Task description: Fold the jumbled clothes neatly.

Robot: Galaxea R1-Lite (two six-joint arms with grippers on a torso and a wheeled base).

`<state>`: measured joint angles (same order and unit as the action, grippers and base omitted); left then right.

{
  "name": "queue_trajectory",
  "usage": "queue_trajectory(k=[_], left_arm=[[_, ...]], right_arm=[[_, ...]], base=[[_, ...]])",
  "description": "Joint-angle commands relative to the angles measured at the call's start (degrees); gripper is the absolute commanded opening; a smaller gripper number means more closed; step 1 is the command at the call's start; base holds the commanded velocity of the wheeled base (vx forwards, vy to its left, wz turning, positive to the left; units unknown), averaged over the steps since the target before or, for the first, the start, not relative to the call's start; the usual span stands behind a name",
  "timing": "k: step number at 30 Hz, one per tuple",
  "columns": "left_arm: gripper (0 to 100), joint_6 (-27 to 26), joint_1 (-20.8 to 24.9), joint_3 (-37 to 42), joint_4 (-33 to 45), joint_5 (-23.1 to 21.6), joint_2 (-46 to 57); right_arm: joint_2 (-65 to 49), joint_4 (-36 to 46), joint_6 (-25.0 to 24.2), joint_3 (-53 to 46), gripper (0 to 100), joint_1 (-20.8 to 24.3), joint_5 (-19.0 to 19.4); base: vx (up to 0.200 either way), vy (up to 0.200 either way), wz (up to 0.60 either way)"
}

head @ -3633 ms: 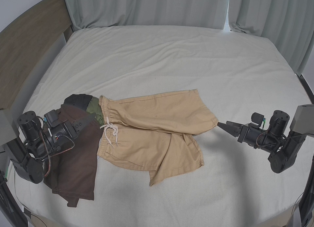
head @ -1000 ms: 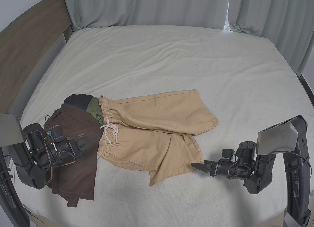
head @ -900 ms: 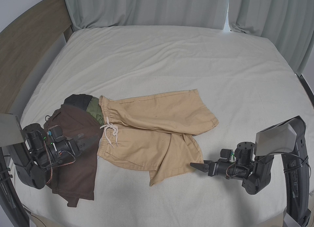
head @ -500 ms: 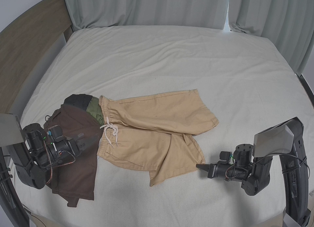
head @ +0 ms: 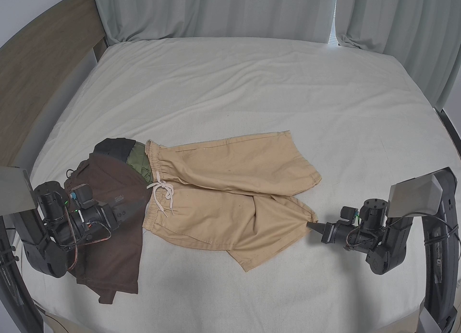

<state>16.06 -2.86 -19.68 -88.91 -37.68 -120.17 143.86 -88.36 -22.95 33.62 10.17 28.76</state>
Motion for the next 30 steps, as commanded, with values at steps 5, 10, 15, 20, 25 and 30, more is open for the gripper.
queue_trajectory(k=[5,10,15,20,25,30], left_arm=[[100,0.12,0.14,0.08,-0.04,-0.02,-0.15],[100,0.12,0.14,0.16,-0.04,-0.02,-0.24],[100,0.12,0.23,0.16,-0.04,-0.02,-0.24],[100,0.12,0.23,0.16,-0.04,-0.02,-0.32],[100,0.12,0.32,0.16,-0.04,-0.02,-0.50],[100,0.12,0.32,0.08,-0.04,-0.02,-0.59]], right_arm=[[-1.21,-0.06,0.72,3.38,0,-1.38,-0.02],[-0.51,-0.06,2.21,6.19,0,-1.82,-0.02],[-0.07,-0.15,2.92,8.21,0,-2.17,-0.11],[0.10,-0.15,2.92,10.50,0,-2.52,-1.25],[2.13,-0.15,2.83,11.91,0,-2.08,-2.57],[2.21,-0.15,2.92,12.08,0,-1.99,-2.65]], base=[[0.000,0.000,0.00],[0.000,0.000,0.00],[0.000,0.000,0.00],[0.000,0.000,0.00],[0.000,0.000,0.00],[0.000,0.000,0.00]])
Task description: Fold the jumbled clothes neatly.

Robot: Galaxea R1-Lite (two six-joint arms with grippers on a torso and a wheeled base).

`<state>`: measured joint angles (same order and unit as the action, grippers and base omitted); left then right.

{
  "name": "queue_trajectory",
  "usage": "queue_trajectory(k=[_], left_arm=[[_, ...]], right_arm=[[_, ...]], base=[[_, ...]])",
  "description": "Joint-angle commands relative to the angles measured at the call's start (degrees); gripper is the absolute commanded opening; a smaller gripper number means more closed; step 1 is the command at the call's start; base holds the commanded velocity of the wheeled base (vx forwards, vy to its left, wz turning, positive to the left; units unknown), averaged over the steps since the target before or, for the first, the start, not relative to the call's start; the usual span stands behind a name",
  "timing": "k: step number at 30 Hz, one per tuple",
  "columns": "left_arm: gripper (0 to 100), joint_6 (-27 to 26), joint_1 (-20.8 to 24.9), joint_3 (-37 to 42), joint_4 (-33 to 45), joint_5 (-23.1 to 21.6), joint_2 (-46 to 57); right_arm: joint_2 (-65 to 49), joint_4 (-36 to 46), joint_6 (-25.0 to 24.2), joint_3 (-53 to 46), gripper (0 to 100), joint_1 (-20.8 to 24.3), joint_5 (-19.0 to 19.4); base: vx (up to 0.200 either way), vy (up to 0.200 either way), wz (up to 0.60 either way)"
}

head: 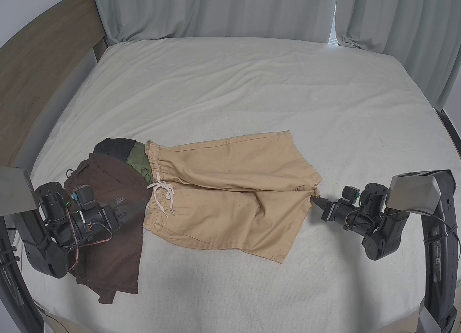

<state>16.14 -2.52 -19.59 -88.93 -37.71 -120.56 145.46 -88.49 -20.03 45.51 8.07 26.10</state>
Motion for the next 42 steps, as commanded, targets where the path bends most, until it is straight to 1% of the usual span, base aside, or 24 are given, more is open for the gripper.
queue_trajectory(k=[1,2,3,7,8,10,12,18,23,24,28,31,42], left_arm=[[100,0.03,-0.03,-0.10,-0.01,0.00,-0.20],[100,0.03,-0.03,-0.10,-0.01,0.00,-0.20],[100,0.03,-0.03,-0.10,-0.01,0.00,-0.20],[100,-0.06,-0.03,-0.19,-0.01,0.00,-0.28],[100,0.03,-0.03,-0.27,-0.01,0.00,-0.28],[100,0.03,-0.03,-0.36,-0.01,0.00,-0.28],[100,-0.06,-0.03,-0.27,-0.01,0.00,-0.28],[100,-0.06,-0.03,-0.27,-0.01,0.00,-0.28],[100,-0.06,0.06,-0.27,-0.01,0.00,-0.37],[100,-0.06,0.15,-0.19,-0.01,0.09,-0.37],[100,-0.06,0.15,-0.27,-0.01,0.00,-0.28],[100,-0.06,0.15,-0.27,-0.01,0.00,-0.20],[100,-0.06,0.15,-0.36,-0.01,0.09,-0.20]], right_arm=[[0.53,-0.01,0.08,0.20,0,0.10,0.00],[0.35,-0.01,-0.01,0.20,0,0.10,0.00],[0.09,-0.01,-0.10,0.28,100,0.10,0.00],[-2.02,-0.01,-0.45,-2.18,100,0.81,0.00],[-3.60,0.07,-0.36,-5.52,100,1.33,0.36],[-4.83,0.07,-0.54,-8.77,100,2.30,1.15],[-5.10,0.07,-0.45,-10.35,100,3.44,2.11],[-4.57,0.07,-0.63,-13.60,100,5.90,2.20],[-3.87,0.07,-0.80,-14.13,100,6.43,2.20],[-3.25,0.07,-0.98,-14.66,100,7.84,2.20],[-1.76,0.07,-2.91,-14.57,100,9.60,1.85],[-0.79,0.07,-3.88,-14.22,100,10.12,1.94],[1.41,-0.01,-4.58,-11.32,100,11.79,1.41]], base=[[0.000,0.000,0.00],[0.000,0.000,0.00],[0.000,0.000,0.00],[0.000,0.000,0.00],[0.000,0.000,0.00],[0.000,0.000,0.00],[0.000,0.000,0.00],[0.000,0.000,0.00],[0.000,0.000,0.00],[0.000,0.000,0.00],[0.000,0.000,0.00],[0.000,0.000,0.00],[0.000,0.000,0.00]])
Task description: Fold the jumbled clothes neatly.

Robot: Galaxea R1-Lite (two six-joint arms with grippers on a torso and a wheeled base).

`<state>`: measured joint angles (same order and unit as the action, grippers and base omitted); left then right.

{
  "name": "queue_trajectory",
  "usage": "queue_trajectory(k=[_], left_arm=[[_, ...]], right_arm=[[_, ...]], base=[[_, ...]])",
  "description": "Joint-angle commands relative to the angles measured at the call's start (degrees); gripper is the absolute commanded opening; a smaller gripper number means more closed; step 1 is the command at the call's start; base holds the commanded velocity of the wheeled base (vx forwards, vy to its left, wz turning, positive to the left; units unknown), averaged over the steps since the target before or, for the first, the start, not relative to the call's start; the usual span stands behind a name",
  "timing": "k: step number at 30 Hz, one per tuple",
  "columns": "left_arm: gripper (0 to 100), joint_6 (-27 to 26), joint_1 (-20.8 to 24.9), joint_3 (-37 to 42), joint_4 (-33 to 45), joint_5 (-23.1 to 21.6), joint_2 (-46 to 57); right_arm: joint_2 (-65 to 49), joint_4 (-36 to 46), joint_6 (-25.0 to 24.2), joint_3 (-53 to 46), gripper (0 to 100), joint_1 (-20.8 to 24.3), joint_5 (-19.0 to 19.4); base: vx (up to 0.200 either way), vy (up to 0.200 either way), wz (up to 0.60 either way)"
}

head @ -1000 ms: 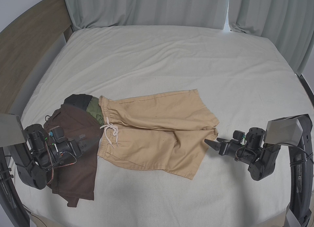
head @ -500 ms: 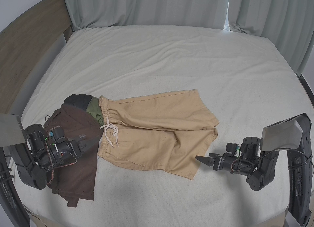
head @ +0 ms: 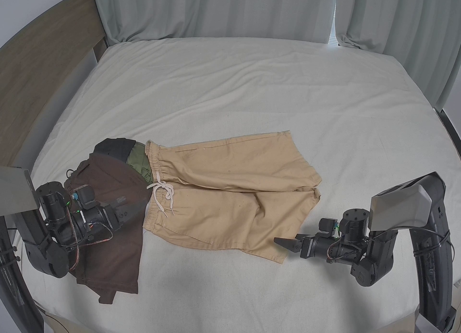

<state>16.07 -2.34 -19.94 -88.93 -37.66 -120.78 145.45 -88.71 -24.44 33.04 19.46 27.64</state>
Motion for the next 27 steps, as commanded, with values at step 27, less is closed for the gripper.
queue_trajectory(k=[27], left_arm=[[100,-0.07,-0.03,-0.10,-0.01,0.04,-0.94]], right_arm=[[-6.49,0.29,0.36,-9.66,0,-11.02,6.11]], base=[[0.000,0.000,0.00]])
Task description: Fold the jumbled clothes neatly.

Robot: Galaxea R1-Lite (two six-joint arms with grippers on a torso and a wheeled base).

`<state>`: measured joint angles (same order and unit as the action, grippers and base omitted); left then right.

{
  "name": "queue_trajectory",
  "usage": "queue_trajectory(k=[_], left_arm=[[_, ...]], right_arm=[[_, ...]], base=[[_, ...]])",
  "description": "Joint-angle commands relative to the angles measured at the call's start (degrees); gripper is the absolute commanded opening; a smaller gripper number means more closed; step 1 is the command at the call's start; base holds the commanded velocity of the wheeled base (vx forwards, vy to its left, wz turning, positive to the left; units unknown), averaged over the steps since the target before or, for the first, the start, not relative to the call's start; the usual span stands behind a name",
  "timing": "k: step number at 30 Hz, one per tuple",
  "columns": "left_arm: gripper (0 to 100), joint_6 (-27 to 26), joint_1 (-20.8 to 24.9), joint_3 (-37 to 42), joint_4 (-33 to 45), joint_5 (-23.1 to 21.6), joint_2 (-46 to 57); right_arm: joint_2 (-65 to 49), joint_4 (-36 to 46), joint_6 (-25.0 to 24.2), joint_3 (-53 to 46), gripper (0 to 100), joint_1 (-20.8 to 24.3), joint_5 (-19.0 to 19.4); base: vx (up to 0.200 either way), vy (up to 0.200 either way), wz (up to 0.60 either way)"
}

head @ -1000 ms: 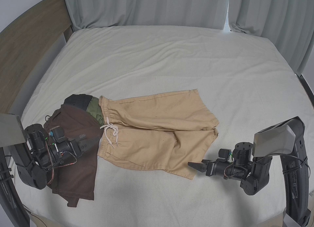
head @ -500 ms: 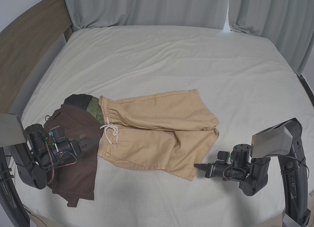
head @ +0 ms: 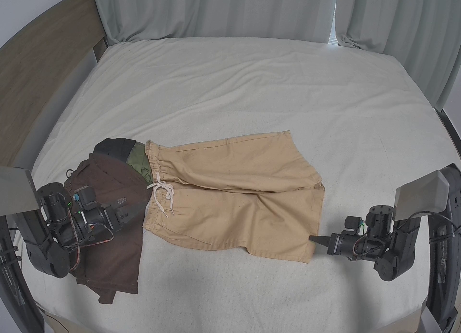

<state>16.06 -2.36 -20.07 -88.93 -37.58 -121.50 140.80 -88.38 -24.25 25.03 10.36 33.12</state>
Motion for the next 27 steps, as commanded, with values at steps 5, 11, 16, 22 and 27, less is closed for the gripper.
queue_trajectory(k=[5,11,16,22,27], left_arm=[[100,-0.23,-0.01,0.03,-0.01,-0.03,-0.66],[100,-0.32,-0.01,0.11,-0.01,0.05,-0.93],[100,-0.15,-0.01,0.73,-0.01,-0.21,-1.10],[100,-0.32,-0.54,1.26,-0.01,-1.35,-2.33],[100,-0.41,-0.62,3.10,-0.01,-2.76,-2.51]], right_arm=[[-1.14,-0.04,0.17,-1.74,0,-2.10,0.63],[-1.23,-0.04,0.17,-1.74,0,-2.01,0.63],[-1.14,-0.04,3.68,-0.95,100,-2.01,0.89],[-2.81,-0.04,6.14,-2.26,100,-1.22,0.89],[-4.57,-0.04,6.23,-2.88,100,-0.25,0.63]], base=[[0.000,0.000,0.00],[0.000,0.000,0.00],[0.000,0.000,0.00],[0.000,0.000,0.00],[0.000,0.000,0.00]])
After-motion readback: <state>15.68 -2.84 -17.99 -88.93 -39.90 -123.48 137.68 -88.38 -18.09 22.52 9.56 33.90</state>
